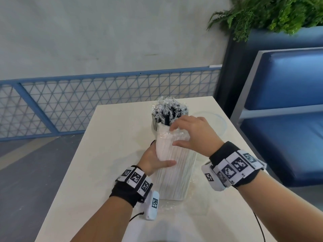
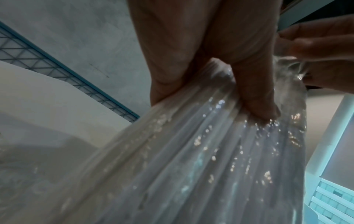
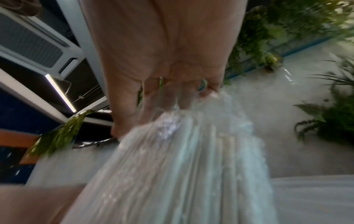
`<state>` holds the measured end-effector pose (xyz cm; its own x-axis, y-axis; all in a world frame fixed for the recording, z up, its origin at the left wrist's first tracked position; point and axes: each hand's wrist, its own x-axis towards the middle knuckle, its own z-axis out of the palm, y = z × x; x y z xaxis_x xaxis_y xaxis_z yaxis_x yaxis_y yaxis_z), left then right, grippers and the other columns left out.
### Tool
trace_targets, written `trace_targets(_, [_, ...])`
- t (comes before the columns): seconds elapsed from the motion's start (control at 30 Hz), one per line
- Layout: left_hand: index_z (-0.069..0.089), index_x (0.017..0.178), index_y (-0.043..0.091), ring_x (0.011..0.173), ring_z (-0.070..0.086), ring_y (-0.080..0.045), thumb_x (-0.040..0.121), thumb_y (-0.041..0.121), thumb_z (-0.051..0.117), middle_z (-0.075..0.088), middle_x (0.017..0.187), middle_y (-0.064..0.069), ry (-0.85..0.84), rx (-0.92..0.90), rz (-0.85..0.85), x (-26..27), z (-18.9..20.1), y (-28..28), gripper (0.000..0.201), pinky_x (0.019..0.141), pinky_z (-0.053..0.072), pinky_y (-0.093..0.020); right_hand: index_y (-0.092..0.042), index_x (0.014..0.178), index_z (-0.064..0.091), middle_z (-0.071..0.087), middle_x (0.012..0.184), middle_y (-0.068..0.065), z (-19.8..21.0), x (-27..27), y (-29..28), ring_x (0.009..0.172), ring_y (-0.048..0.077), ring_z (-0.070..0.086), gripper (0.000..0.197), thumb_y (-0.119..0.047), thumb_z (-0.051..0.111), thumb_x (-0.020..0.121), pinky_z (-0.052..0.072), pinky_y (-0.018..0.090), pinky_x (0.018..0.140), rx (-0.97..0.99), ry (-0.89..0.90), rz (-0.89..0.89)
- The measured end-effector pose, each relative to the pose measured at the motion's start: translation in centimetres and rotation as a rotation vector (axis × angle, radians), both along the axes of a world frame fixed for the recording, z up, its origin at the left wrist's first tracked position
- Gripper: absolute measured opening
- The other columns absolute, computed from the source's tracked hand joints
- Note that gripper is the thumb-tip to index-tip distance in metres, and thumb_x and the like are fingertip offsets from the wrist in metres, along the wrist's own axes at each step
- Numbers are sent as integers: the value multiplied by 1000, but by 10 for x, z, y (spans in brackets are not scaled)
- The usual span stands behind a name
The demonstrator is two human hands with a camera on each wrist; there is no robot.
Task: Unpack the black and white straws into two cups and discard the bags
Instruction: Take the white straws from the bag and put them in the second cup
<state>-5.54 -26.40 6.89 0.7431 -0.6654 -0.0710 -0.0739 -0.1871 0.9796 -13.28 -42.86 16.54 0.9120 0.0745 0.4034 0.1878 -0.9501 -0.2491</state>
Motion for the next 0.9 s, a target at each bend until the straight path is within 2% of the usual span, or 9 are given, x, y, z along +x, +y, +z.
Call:
trace_targets(0.13, [47, 126, 20, 114, 58, -18, 47, 36, 87, 62, 119, -2, 6, 14, -4, -1, 1, -1, 90, 96, 49, -41, -15, 76, 62, 67, 79, -6, -1, 3, 8, 70, 14, 64, 10, -20, 70, 78, 50, 30, 67, 101, -91, 62])
trace_targets(0.2, [48, 123, 23, 115, 57, -17, 46, 35, 87, 62, 119, 0, 9, 21, -16, -1, 0, 2, 87, 97, 49, -38, -15, 77, 62, 68, 77, -4, 5, 3, 7, 71, 10, 64, 9, -20, 68, 82, 52, 25, 70, 295, -66, 20])
trace_targets(0.3, [47, 116, 35, 117, 55, -12, 43, 41, 84, 60, 119, 8, -8, 49, -46, -3, 0, 5, 83, 100, 46, -36, -14, 76, 61, 66, 75, -6, 23, 6, -3, 65, 4, 57, 13, -21, 71, 80, 44, 9, 71, 565, -159, -111])
trace_targets(0.4, [45, 117, 37, 119, 54, -12, 44, 43, 84, 59, 122, 9, -37, 76, -74, -5, 2, 5, 83, 103, 44, -40, -19, 69, 58, 60, 71, -15, 36, 13, -17, 53, -4, 48, 20, -25, 77, 72, 38, 7, 61, 595, -122, -236])
trace_targets(0.53, [46, 115, 40, 118, 54, -11, 45, 42, 84, 60, 121, 11, -47, 76, -86, -6, 5, 4, 80, 103, 44, -39, -12, 83, 61, 61, 75, -8, 46, 15, -16, 61, -9, 53, 21, -11, 77, 71, 42, 8, 64, 934, -1, -115])
trace_targets(0.63, [47, 119, 34, 116, 57, -13, 45, 41, 85, 61, 121, 6, -20, 57, -37, -5, 3, 6, 84, 102, 46, -43, -12, 92, 60, 57, 76, -10, 58, 5, -7, 63, -3, 51, 11, -19, 65, 84, 43, 13, 64, 1173, -187, -126])
trace_targets(0.73, [49, 122, 27, 115, 58, -15, 47, 40, 87, 62, 120, 4, 1, 20, 15, -4, 0, 11, 86, 99, 48, -45, -12, 89, 62, 62, 74, -8, 65, -11, 5, 61, -2, 55, 6, -15, 57, 89, 48, 14, 64, 837, -277, -88])
trace_targets(0.83, [50, 121, 26, 110, 60, -11, 46, 39, 86, 64, 116, 6, -13, 12, 22, -6, 1, 10, 84, 94, 51, -36, -12, 99, 66, 70, 90, 3, 39, -16, 22, 80, 17, 63, 20, -24, 51, 93, 49, 29, 76, 242, -6, -105])
trace_targets(0.9, [50, 119, 28, 109, 60, -9, 47, 38, 86, 64, 115, 8, -35, 13, 28, -10, 2, 7, 82, 90, 51, -28, -11, 107, 62, 68, 99, 8, 23, -14, 27, 90, 26, 62, 26, -27, 46, 95, 45, 35, 81, 47, 96, -157])
